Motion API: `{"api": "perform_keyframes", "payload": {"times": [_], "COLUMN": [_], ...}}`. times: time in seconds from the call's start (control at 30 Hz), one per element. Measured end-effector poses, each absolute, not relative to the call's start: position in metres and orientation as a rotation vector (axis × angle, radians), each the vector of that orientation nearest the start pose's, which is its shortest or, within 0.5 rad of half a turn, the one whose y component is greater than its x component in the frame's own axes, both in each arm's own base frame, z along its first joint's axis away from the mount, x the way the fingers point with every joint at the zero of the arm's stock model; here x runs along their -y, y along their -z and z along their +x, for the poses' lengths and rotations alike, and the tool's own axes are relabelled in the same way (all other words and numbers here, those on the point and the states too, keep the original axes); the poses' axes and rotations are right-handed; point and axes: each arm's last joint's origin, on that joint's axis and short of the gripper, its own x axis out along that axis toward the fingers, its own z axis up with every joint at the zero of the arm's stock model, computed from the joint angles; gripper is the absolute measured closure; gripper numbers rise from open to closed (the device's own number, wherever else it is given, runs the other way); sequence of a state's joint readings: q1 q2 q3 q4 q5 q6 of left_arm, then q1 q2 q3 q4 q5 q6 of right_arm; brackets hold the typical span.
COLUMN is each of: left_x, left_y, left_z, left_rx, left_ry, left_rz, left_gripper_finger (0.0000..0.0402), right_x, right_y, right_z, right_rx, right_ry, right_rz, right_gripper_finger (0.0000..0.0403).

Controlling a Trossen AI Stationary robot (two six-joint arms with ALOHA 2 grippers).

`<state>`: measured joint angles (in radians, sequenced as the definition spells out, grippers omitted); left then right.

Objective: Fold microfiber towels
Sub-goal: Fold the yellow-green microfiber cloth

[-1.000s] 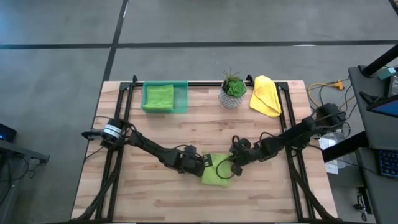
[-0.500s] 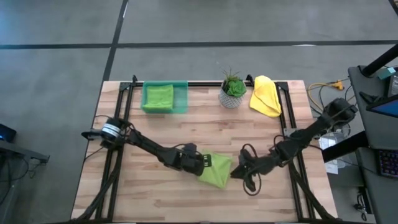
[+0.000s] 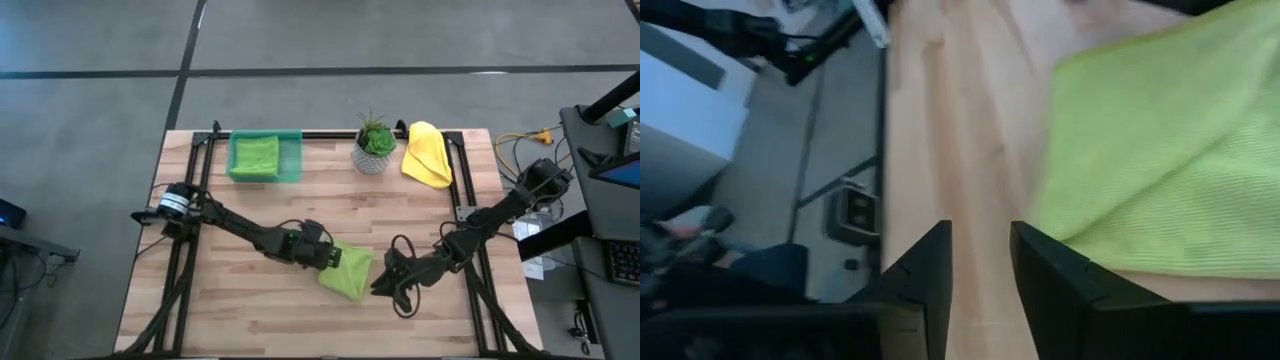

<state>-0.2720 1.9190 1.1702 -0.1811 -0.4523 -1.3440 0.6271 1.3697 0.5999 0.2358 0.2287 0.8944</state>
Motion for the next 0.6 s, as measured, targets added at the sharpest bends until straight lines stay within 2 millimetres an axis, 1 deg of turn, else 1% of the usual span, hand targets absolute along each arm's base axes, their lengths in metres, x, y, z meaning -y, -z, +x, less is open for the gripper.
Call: {"api": "perform_keyframes", "payload": {"times": [0.1,0.17,0.27,0.4,0.47,0.53,0.6], "left_x": [0.084,0.080,0.073,0.063,0.058,0.054,0.053], "left_y": [-0.153,-0.153,-0.156,-0.166,-0.172,-0.180,-0.186], "left_z": [0.374,0.371,0.368,0.362,0.359,0.356,0.354], "left_rx": [-0.662,-0.720,-0.806,-0.895,-0.921,-0.922,-0.956], "left_ry": [-0.696,-0.679,-0.609,-0.515,-0.497,-0.472,-0.364], "left_rz": [-0.891,-0.817,-0.622,-0.319,-0.230,-0.186,-0.086], "left_gripper_finger": [0.0253,0.0247,0.0244,0.0244,0.0243,0.0243,0.0246], "right_x": [-0.156,-0.158,-0.160,-0.159,-0.159,-0.161,-0.166], "right_y": [-0.189,-0.190,-0.192,-0.195,-0.199,-0.205,-0.212], "right_z": [0.220,0.220,0.220,0.222,0.224,0.227,0.235], "right_rx": [-0.595,-0.580,-0.562,-0.498,-0.454,-0.431,-0.402], "right_ry": [-0.165,-0.178,-0.181,-0.122,-0.110,-0.100,-0.088], "right_rz": [0.677,0.688,0.699,0.764,0.777,0.764,0.734], "right_gripper_finger": [0.0300,0.0301,0.0302,0.0298,0.0298,0.0299,0.0298]}}
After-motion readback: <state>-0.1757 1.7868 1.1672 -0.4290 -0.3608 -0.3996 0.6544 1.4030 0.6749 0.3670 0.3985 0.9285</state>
